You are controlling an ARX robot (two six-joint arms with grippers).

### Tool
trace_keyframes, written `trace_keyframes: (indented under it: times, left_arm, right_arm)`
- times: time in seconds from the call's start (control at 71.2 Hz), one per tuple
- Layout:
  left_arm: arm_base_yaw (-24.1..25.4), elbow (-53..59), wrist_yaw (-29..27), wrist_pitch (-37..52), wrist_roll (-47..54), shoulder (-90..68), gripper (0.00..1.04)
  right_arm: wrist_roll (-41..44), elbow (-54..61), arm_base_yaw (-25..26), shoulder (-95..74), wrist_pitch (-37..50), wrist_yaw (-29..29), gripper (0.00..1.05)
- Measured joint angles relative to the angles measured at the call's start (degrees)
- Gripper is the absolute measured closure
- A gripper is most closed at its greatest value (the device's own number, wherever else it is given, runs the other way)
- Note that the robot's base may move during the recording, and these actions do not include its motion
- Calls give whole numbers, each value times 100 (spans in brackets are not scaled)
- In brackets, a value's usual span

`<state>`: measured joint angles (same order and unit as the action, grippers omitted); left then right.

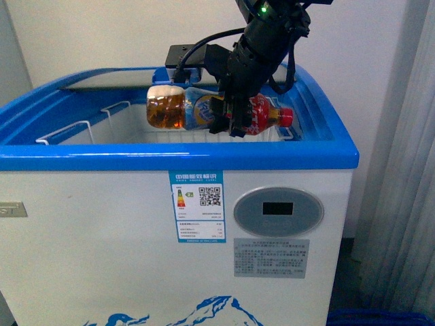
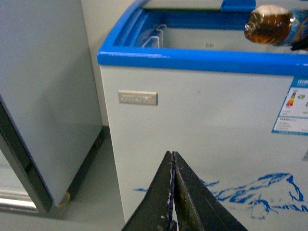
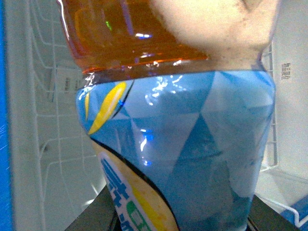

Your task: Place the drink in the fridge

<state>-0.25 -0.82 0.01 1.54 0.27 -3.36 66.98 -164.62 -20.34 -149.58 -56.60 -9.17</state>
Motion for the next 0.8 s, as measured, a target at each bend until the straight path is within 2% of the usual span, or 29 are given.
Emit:
trace_keyframes:
  times: [0.801]
  left_arm:
    - [0,0,0,-149,0,302,102]
  right_arm:
    - [-699,-28,-81,-514,1198,793,68]
